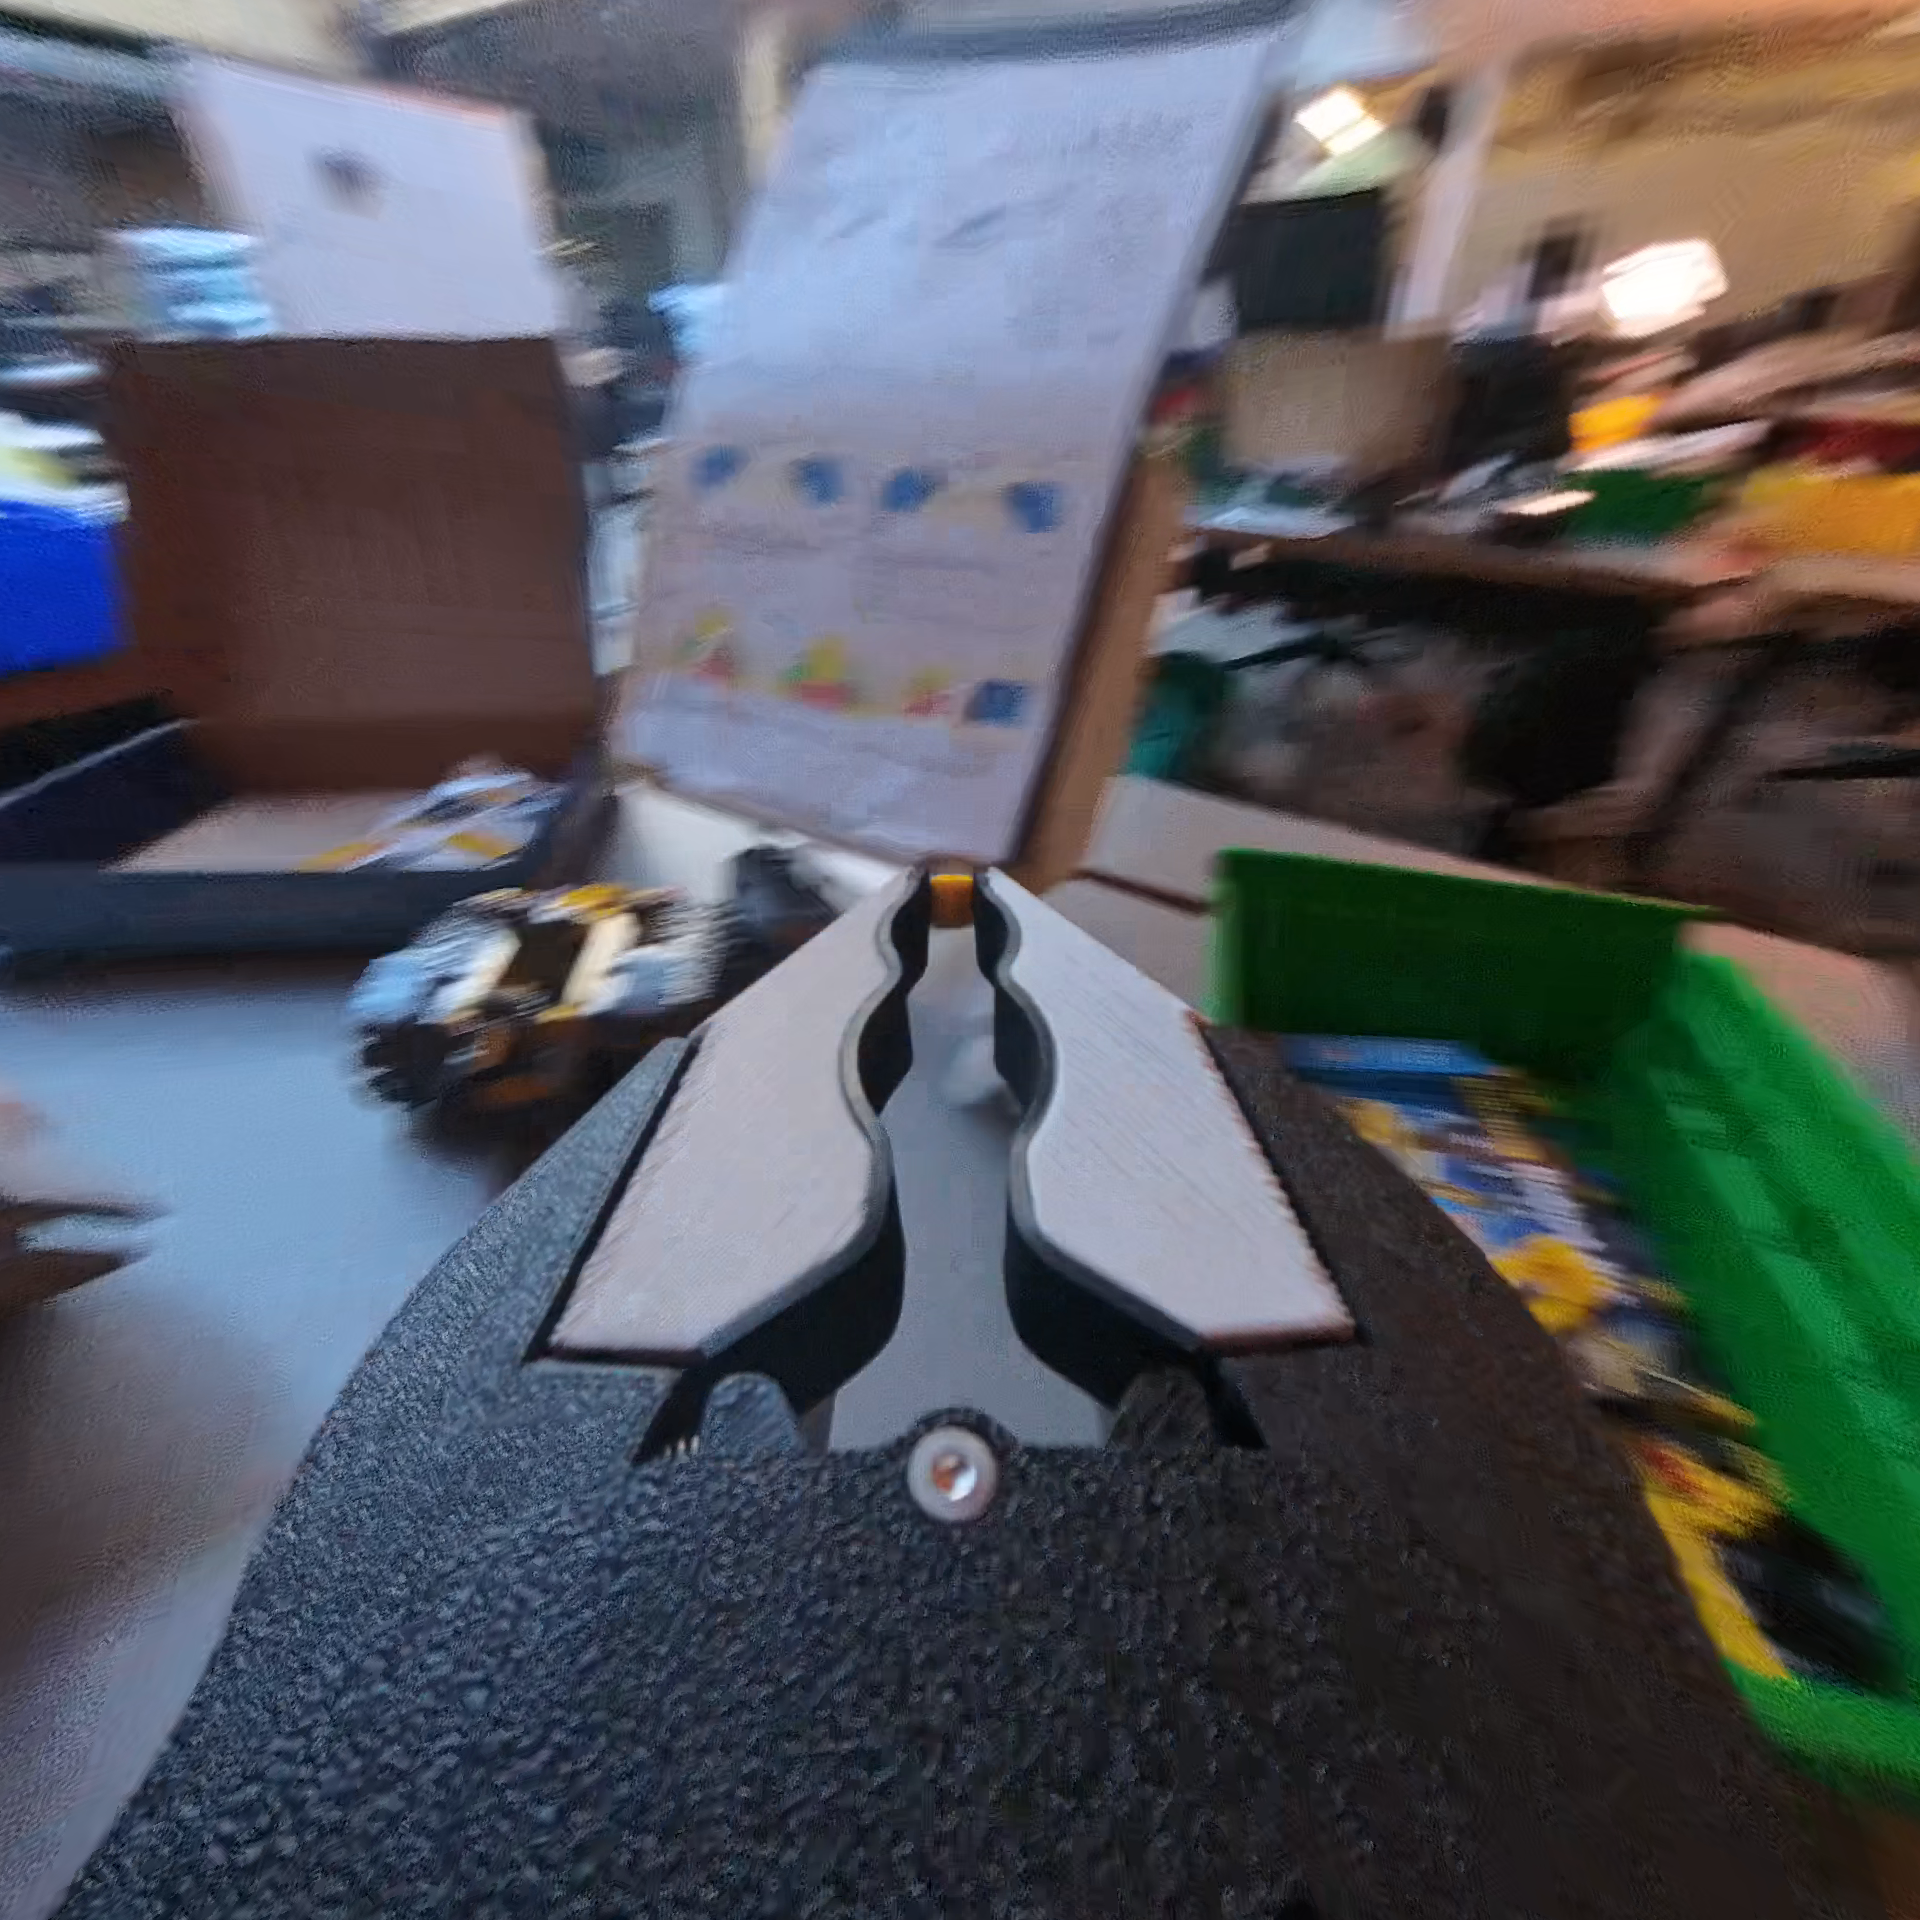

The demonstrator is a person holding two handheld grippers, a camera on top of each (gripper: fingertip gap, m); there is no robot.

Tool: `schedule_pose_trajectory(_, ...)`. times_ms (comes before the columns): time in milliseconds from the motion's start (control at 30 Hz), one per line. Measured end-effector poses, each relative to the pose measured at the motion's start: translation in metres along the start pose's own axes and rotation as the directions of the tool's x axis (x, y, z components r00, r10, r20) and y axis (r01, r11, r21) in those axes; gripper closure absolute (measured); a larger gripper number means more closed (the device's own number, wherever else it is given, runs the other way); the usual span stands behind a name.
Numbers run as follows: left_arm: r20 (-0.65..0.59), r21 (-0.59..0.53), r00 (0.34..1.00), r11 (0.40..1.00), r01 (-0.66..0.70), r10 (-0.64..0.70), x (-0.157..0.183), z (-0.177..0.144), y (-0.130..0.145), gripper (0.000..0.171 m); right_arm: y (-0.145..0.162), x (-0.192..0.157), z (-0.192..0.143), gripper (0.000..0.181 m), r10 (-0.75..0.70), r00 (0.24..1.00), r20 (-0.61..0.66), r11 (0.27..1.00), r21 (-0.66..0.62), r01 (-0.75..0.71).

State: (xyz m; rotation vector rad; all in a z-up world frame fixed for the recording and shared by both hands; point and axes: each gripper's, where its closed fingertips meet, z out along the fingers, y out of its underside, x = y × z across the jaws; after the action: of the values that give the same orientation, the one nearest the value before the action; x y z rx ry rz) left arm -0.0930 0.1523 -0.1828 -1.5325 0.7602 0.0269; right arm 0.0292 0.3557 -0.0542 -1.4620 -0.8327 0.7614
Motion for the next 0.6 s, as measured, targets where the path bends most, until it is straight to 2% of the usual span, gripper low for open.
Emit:
schedule_pose_trajectory(67,-0.001,-0.005,1.0,1.0,-0.008,0.008,0.001,0.001,0.001,0.169,0.006,0.046,-0.011,0.176,-0.036,0.984,-0.177,0.999,-0.003,0.036)
schedule_pose_trajectory(133,-0.003,-0.008,1.0,1.0,-0.009,0.009,0.001,0.001,0.001,0.17,0.039,0.083,-0.012,0.178,-0.046,0.954,-0.295,0.99,-0.144,0.003)
schedule_pose_trajectory(200,-0.001,-0.011,1.0,1.0,-0.008,0.008,0.001,0.001,0.001,0.17,0.076,0.102,-0.01,0.17,-0.034,0.942,-0.335,0.954,-0.291,-0.069)
schedule_pose_trajectory(233,-0.001,-0.012,1.0,1.0,-0.009,0.009,0.001,0.001,0.002,0.171,0.086,0.104,-0.009,0.163,-0.027,0.942,-0.333,0.945,-0.317,-0.085)
schedule_pose_trajectory(300,0.0,-0.014,1.0,1.0,-0.01,0.01,0.001,0.002,0.002,0.171,0.084,0.096,-0.005,0.161,0.004,0.955,-0.296,0.951,-0.293,-0.095)
schedule_pose_trajectory(367,-0.001,-0.014,1.0,1.0,-0.01,0.01,0.001,0.002,0.002,0.171,0.07,0.072,0.001,0.16,0.02,0.982,-0.185,0.965,-0.255,-0.068)
schedule_pose_trajectory(433,-0.004,-0.014,1.0,1.0,-0.01,0.01,0.001,0.002,0.002,0.171,0.06,0.025,0.008,0.164,0.008,0.999,0.049,0.973,-0.232,0.004)
schedule_pose_trajectory(467,-0.005,-0.014,1.0,1.0,-0.011,0.011,0.002,0.002,0.002,0.171,0.062,-0.002,0.01,0.167,0.009,0.983,0.183,0.969,-0.244,0.036)
schedule_pose_trajectory(533,-0.006,-0.014,1.0,1.0,-0.014,0.014,0.002,0.002,0.002,0.171,0.081,-0.056,0.008,0.166,0.041,0.899,0.436,0.943,-0.315,0.109)
schedule_pose_trajectory(600,-0.007,-0.013,1.0,1.0,-0.015,0.015,0.002,0.002,0.002,0.171,0.113,-0.094,0.006,0.165,0.012,0.813,0.582,0.89,-0.378,0.257)
